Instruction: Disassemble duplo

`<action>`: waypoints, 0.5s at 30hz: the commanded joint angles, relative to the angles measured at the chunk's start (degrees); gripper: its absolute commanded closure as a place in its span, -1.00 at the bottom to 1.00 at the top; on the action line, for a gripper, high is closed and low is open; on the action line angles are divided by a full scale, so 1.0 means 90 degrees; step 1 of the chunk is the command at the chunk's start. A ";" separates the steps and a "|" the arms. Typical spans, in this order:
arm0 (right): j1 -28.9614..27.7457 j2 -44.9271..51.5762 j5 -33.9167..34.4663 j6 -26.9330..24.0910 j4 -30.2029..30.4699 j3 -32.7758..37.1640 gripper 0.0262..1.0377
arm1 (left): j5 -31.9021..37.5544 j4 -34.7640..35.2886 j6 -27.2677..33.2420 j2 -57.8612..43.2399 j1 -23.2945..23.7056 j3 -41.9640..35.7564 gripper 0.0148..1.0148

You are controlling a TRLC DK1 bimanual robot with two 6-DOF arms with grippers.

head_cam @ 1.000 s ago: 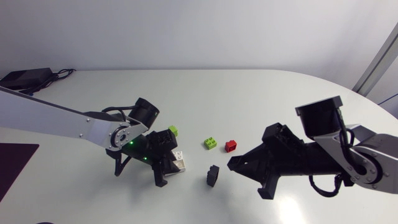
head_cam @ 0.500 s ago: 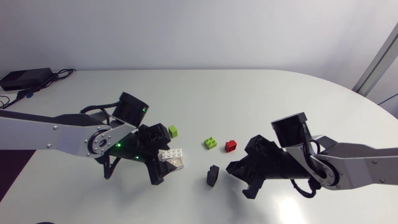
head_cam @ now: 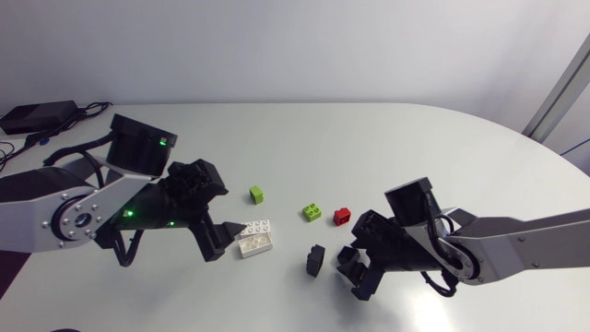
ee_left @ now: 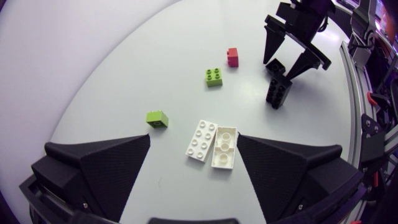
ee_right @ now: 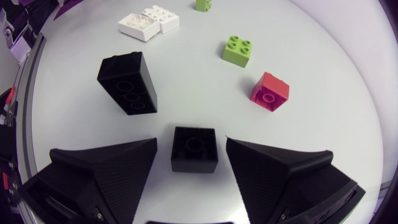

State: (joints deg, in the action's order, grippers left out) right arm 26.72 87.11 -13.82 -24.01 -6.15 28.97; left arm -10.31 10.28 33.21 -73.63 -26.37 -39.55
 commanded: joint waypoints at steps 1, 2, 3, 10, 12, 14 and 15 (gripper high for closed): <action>0.0078 -0.0148 0.0110 0.0080 -0.0068 -0.0133 -0.92 | 0.0139 0.0039 -0.0175 0.0378 0.0069 0.0244 -0.93; 0.0098 -0.0343 0.0130 0.0099 -0.0049 -0.0182 -0.92 | 0.0266 0.0029 -0.0175 0.0534 0.0069 0.0293 -0.93; 0.0117 -0.0538 0.0179 0.0099 -0.0039 -0.0231 -0.92 | 0.0403 0.0019 -0.0175 0.0690 0.0069 0.0312 -0.93; 0.0254 -0.1993 0.0950 0.0285 0.0391 -0.0201 -0.92 | 0.1555 0.0146 -0.0214 0.1667 0.0030 0.0303 -0.93; 0.0195 -0.2384 0.1097 0.0353 0.0518 -0.0172 -0.92 | 0.1633 0.0195 -0.0204 0.1999 0.0088 0.0332 -0.93; 0.0068 -0.2736 0.1136 0.0431 0.0713 -0.0153 -0.92 | 0.1721 0.0205 -0.0214 0.2350 0.0215 0.0381 -0.93; -0.0020 -0.2882 0.1224 0.0510 0.0742 -0.0153 -0.92 | 0.1760 0.0215 -0.0223 0.2536 0.0264 0.0400 -0.93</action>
State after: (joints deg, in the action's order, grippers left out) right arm 27.59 63.37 -3.99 -21.34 -0.71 27.73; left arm 4.82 11.77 32.77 -53.76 -25.02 -37.56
